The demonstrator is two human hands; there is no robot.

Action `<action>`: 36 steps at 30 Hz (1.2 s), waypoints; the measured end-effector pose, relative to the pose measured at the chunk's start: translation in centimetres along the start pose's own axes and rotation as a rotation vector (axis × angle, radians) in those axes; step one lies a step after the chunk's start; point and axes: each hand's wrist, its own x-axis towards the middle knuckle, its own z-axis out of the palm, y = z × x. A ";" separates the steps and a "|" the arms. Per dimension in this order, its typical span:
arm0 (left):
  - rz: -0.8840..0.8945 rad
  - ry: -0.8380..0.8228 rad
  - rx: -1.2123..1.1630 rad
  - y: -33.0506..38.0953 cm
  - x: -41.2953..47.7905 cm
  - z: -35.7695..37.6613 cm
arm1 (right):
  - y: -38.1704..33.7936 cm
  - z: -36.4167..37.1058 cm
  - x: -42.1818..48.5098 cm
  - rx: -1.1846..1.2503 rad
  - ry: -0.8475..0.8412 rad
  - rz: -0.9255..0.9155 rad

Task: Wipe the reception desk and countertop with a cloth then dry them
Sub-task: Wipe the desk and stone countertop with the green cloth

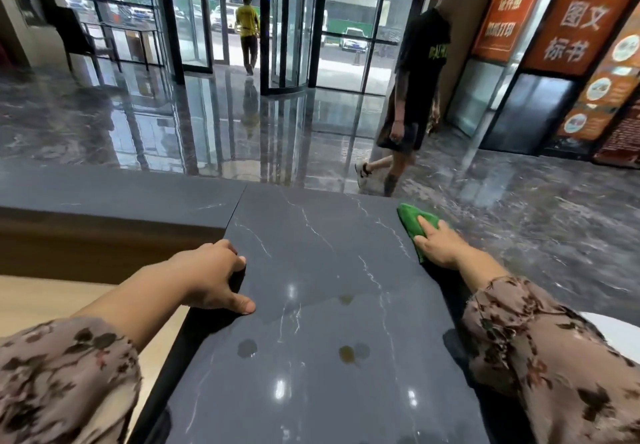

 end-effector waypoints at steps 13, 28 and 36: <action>0.025 0.233 -0.502 -0.8 -3.0 2.6 | -1.5 1.7 -8.6 -0.043 0.010 0.079; -0.081 0.249 -0.956 -0.8 -5.5 3.7 | -13.1 3.4 -14.1 -0.045 -0.127 -0.434; -0.089 0.200 -0.970 -1.0 -5.6 4.1 | 2.2 1.6 -13.7 -0.050 -0.074 -0.040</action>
